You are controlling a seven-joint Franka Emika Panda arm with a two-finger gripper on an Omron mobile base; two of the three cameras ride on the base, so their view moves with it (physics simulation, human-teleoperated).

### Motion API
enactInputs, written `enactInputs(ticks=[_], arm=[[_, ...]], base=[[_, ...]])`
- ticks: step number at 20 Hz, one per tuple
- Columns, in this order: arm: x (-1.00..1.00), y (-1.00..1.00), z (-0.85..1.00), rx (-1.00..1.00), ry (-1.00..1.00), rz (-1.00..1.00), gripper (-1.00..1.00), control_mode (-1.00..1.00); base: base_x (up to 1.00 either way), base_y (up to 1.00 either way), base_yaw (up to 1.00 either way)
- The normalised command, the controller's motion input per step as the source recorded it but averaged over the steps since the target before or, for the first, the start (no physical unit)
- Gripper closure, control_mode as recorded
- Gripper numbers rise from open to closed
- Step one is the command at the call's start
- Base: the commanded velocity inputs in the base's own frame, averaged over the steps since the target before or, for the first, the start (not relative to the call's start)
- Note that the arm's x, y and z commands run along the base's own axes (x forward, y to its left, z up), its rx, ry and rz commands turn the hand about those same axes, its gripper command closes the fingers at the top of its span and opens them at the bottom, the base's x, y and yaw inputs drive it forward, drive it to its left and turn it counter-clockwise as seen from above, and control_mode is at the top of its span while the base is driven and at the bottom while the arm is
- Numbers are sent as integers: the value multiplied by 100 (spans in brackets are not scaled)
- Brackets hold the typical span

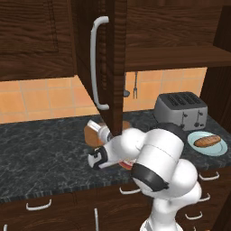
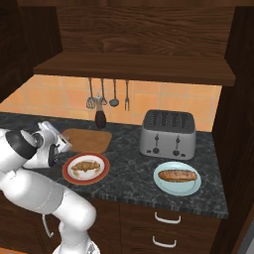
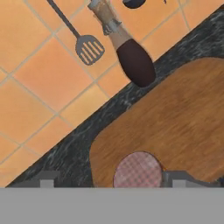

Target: From the different types of pastries on the counter, select a croissant and place it on the cutting board. Then retrieve a jar of jam from the cabinet and place it alongside the croissant on the cutting board.

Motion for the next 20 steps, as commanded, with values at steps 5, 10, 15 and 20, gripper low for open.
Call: enactInputs(ticks=[5, 10, 15, 20], arm=[[-8, 13, 28, 0, 0, -7, -100, -100], [0, 0, 78, 0, 0, -6, -100, -100], [5, -26, 88, 6, 29, -3, -100, -100], [24, -98, 55, 7, 87, 11, -100, -100]], base=[[0, 0, 0], [0, 0, 0], [0, 0, 0], [0, 0, 0]])
